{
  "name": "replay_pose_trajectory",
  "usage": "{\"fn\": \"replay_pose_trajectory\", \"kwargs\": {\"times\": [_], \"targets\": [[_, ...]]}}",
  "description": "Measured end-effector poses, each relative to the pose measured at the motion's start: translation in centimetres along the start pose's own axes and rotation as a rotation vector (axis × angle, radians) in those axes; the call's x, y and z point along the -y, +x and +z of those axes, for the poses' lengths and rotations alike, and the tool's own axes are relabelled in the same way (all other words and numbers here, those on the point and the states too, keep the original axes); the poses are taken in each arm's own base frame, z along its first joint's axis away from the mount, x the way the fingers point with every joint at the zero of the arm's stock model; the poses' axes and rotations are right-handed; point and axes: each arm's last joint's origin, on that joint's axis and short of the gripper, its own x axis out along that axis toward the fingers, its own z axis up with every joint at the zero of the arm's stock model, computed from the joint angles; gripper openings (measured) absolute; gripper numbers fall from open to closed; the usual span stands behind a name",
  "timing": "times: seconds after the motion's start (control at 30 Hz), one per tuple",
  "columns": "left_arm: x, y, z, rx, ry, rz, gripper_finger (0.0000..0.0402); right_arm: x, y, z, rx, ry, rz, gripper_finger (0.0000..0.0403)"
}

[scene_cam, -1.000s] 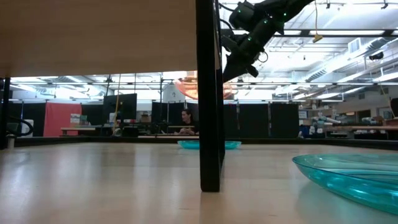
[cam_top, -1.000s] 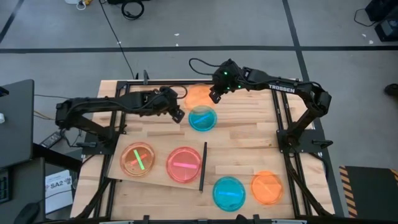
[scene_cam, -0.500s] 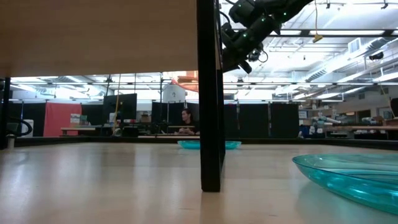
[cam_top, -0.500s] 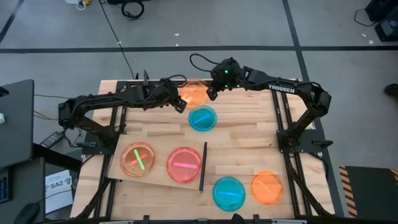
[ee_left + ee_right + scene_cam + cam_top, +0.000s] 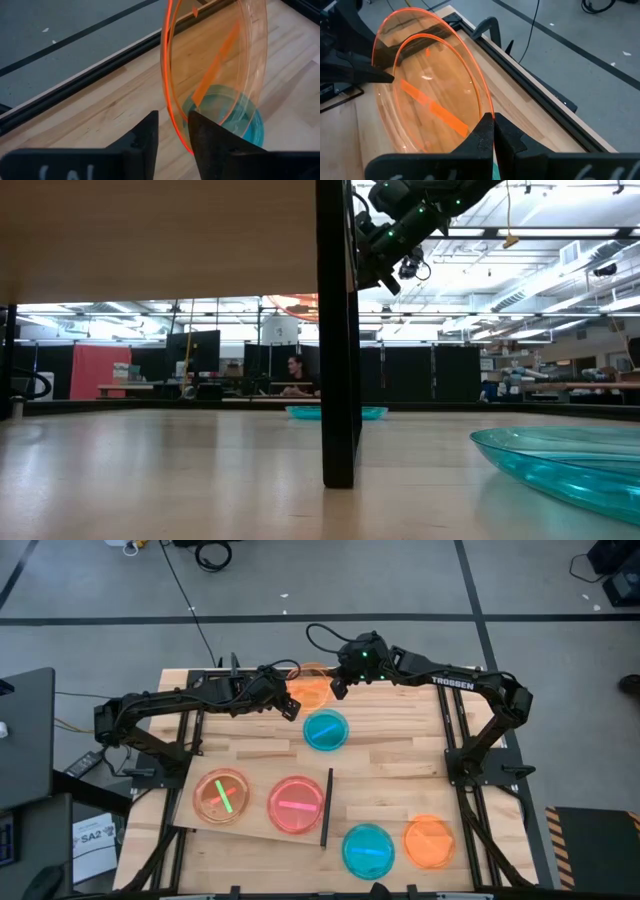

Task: Place and stack plates onto a shelf
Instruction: Stack the top orange plate on top of the green plate on the shelf

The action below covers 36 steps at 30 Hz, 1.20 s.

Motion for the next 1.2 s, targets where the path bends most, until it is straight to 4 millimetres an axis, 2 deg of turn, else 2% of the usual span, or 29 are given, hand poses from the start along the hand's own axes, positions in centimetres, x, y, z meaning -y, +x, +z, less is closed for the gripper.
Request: {"fn": "replay_pose_trajectory", "kwargs": {"times": [0.33, 0.77, 1.03, 1.2], "targets": [[0.01, 0.0, 0.02, 0.002, -0.003, -0.001, 0.0055, 0.03, 0.0, 0.01, 0.008, -0.001, -0.04, 0.0006], [0.01, 0.0, 0.01, 0.001, -0.003, -0.001, 0.0046, 0.03, 0.0, 0.01, 0.011, -0.002, -0.055, 0.0006], [-0.02, 0.0, 0.02, 0.003, -0.007, 0.003, 0.0014, 0.04, 0.0, 0.03, 0.013, -0.002, -0.053, 0.0006], [-0.01, 0.0, 0.02, 0.003, -0.006, 0.004, 0.0012, 0.01, 0.0, 0.09, 0.018, -0.003, -0.045, 0.0015]]}}
